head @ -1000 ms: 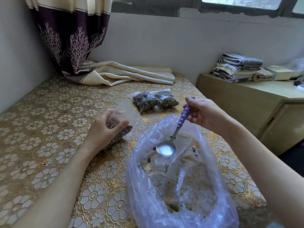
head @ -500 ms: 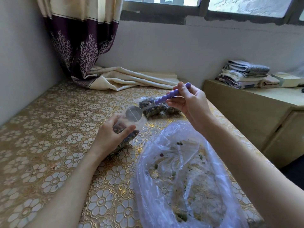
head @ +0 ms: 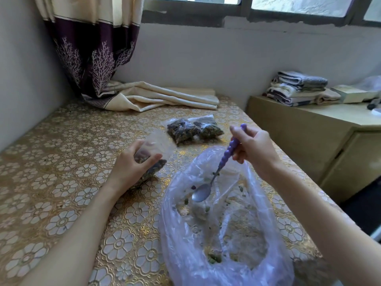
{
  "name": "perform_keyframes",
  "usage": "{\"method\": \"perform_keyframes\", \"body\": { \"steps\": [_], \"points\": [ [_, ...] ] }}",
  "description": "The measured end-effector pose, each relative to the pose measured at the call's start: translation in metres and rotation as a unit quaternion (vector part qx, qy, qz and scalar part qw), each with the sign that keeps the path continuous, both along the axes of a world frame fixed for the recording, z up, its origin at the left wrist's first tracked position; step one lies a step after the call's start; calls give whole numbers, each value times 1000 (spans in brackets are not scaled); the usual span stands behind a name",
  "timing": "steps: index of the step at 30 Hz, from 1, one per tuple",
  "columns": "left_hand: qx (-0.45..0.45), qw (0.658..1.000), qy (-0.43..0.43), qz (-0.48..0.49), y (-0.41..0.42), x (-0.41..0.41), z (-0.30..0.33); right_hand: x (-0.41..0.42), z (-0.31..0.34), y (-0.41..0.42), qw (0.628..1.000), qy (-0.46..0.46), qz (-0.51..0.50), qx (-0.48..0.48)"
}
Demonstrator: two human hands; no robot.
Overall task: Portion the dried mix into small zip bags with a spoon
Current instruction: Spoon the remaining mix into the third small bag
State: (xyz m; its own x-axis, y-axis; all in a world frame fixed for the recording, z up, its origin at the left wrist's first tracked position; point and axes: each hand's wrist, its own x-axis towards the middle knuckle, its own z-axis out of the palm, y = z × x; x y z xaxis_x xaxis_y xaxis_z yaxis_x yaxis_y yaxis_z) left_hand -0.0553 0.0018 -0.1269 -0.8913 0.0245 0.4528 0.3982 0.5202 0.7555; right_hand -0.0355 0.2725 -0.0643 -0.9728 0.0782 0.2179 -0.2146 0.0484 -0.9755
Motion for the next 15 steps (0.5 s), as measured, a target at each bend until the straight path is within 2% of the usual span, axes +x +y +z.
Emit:
{"method": "perform_keyframes", "body": {
  "steps": [2,5,11,15],
  "points": [
    [-4,1000,3,2,0,0,0,3,-6,-6,1000,-11,16,1],
    [-5,1000,5,2,0,1,0,3,-11,-18,998,-17,25,-56],
    [6,1000,10,7,-1,0,1,0,-16,-26,992,15,-26,-121],
    [8,1000,10,9,-1,-1,3,-1,-16,-25,992,37,-17,-117]
  ]
}}
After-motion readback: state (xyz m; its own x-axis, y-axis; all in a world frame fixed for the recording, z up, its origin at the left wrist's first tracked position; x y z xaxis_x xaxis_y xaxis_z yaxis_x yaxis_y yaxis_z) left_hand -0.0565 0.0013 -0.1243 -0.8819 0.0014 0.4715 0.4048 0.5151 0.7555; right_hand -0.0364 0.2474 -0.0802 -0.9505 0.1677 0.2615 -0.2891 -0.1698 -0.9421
